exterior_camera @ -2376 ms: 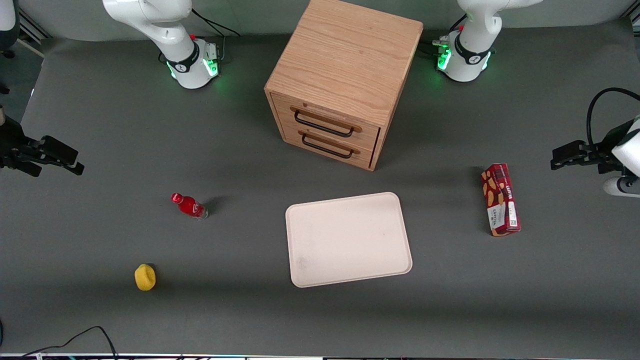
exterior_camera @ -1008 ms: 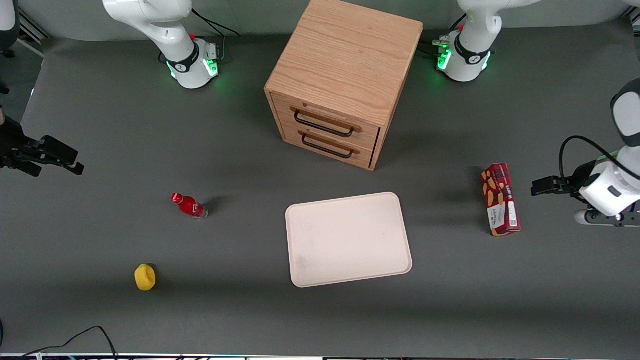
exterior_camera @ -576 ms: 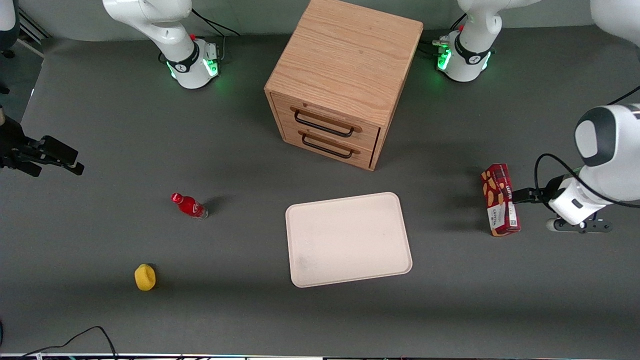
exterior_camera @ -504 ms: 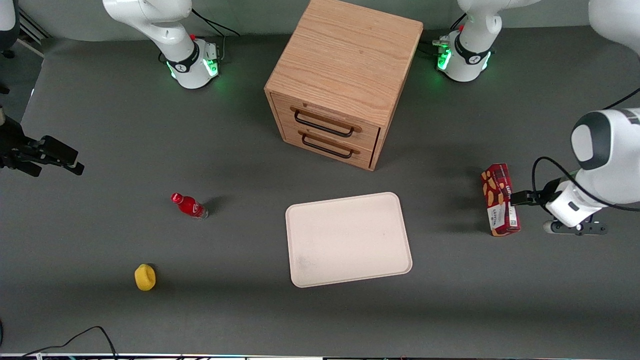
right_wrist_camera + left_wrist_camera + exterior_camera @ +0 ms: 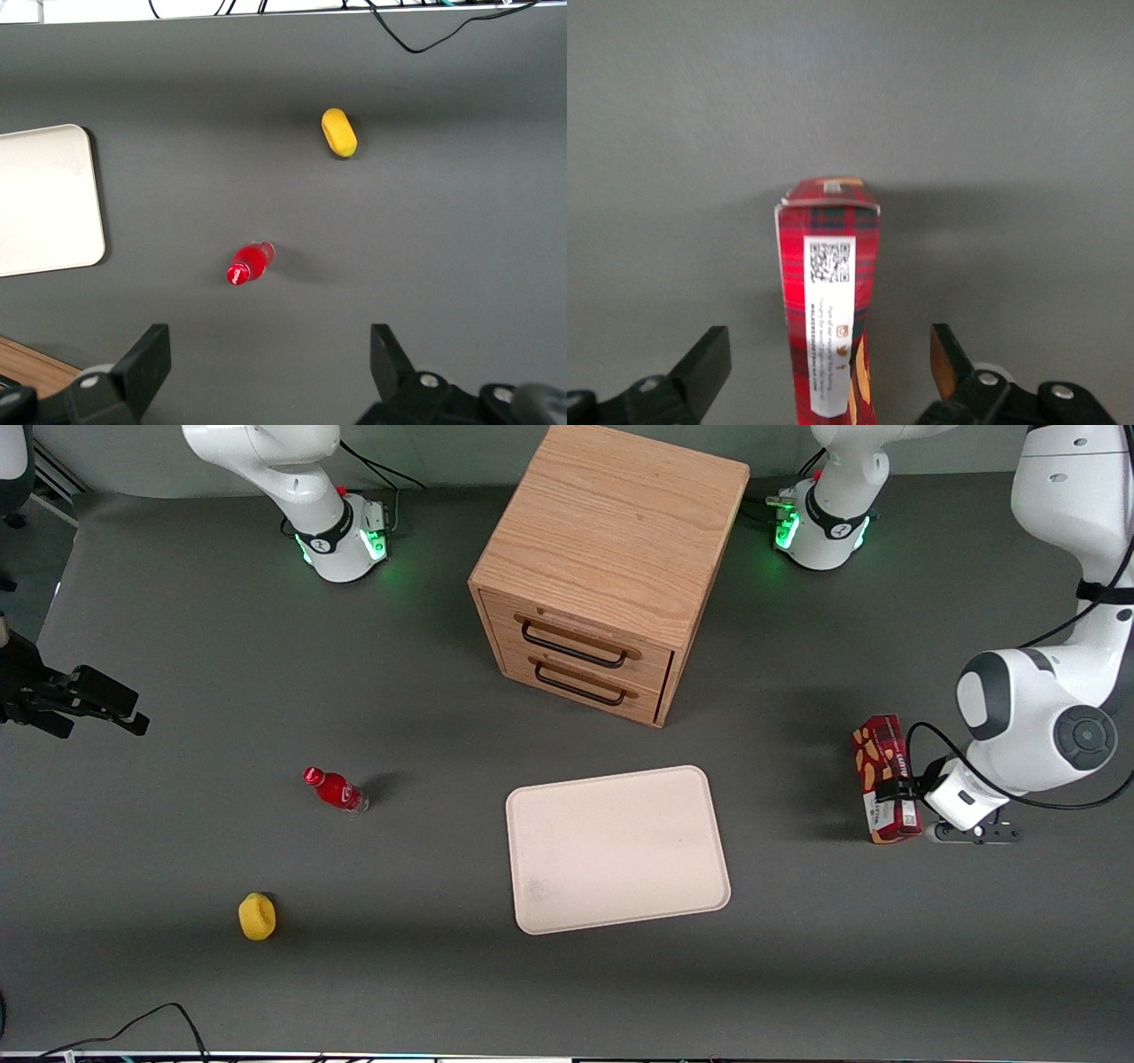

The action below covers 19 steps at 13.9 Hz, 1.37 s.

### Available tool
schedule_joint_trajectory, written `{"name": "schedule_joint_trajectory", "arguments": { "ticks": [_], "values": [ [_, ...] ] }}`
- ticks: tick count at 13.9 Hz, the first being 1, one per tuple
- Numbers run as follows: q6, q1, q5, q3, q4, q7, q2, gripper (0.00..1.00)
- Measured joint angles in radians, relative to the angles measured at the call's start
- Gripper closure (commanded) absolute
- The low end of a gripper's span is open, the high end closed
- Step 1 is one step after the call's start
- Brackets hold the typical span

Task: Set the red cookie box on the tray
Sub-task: 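Lower the open left gripper around the red cookie box, then close the left gripper on the red cookie box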

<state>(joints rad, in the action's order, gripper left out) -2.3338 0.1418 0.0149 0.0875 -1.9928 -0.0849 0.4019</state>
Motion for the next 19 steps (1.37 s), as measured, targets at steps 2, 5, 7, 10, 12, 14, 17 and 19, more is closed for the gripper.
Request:
{"name": "schedule_joint_trajectory", "arguments": {
  "ticks": [2, 5, 7, 10, 12, 14, 17, 19],
  "values": [
    [0.000, 0.001, 0.000, 0.000, -0.015, 0.000, -0.007, 0.56],
    [0.002, 0.001, -0.001, 0.000, -0.030, 0.000, -0.027, 1.00],
    [0.002, 0.001, -0.001, 0.000, -0.036, 0.000, -0.034, 1.00],
    [0.002, 0.001, -0.002, 0.000, -0.039, -0.001, -0.034, 1.00],
    [0.002, 0.000, -0.002, 0.002, -0.033, -0.001, -0.034, 1.00],
    [0.053, -0.003, -0.001, 0.008, 0.010, 0.000, -0.034, 1.00],
    [0.238, -0.024, 0.002, 0.020, 0.156, 0.040, -0.034, 1.00],
    [0.302, -0.073, 0.003, 0.023, 0.247, 0.121, -0.025, 1.00]
  ]
}}
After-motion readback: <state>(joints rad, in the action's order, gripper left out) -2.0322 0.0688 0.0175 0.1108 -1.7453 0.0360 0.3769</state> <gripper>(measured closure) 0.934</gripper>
